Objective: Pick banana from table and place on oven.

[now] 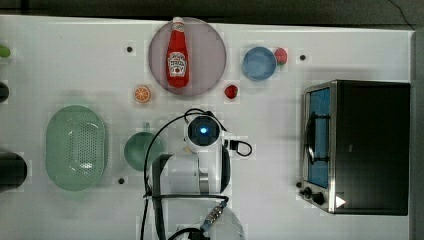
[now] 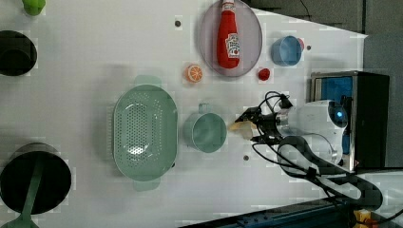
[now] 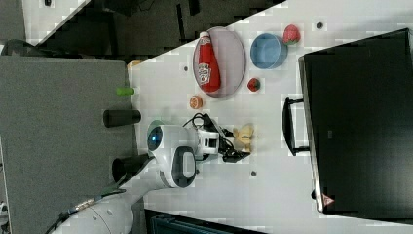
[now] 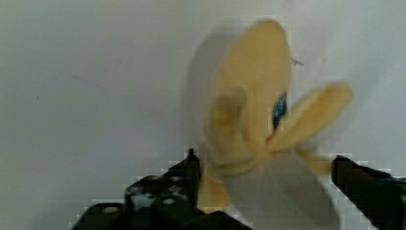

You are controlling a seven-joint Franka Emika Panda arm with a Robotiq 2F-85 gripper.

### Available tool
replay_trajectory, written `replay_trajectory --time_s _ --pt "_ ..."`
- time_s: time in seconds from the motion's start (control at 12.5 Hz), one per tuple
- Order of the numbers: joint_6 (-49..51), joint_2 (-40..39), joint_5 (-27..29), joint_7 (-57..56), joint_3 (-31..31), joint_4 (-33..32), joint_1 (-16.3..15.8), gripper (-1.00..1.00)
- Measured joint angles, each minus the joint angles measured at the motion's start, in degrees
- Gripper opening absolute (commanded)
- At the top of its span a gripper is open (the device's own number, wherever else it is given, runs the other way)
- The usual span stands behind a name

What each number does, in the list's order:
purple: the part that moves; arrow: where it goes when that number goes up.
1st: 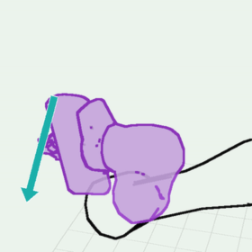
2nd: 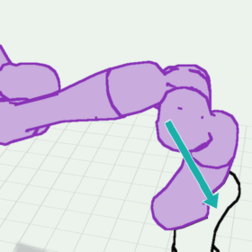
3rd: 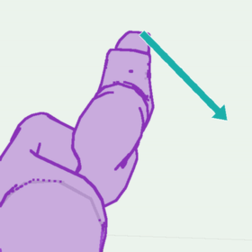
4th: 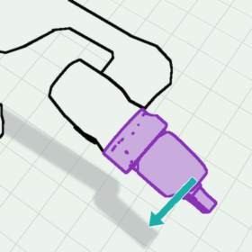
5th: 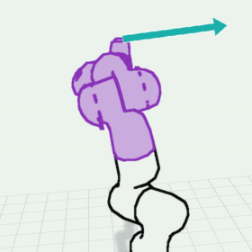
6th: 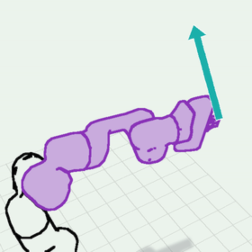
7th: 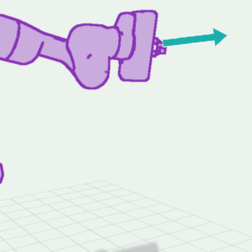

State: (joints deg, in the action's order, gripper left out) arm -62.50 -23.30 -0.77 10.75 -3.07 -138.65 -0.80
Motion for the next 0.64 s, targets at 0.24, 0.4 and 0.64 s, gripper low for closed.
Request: replay_trajectory --time_s 0.24,0.4,0.64 --pt "-0.9 1.1 1.1 0.0 -0.7 -0.3 1.3 -0.28" --pt "-1.0 2.0 -0.1 0.0 0.3 -0.8 1.2 -0.61" --pt "-0.8 2.7 0.2 0.2 0.7 0.2 1.8 -0.61"
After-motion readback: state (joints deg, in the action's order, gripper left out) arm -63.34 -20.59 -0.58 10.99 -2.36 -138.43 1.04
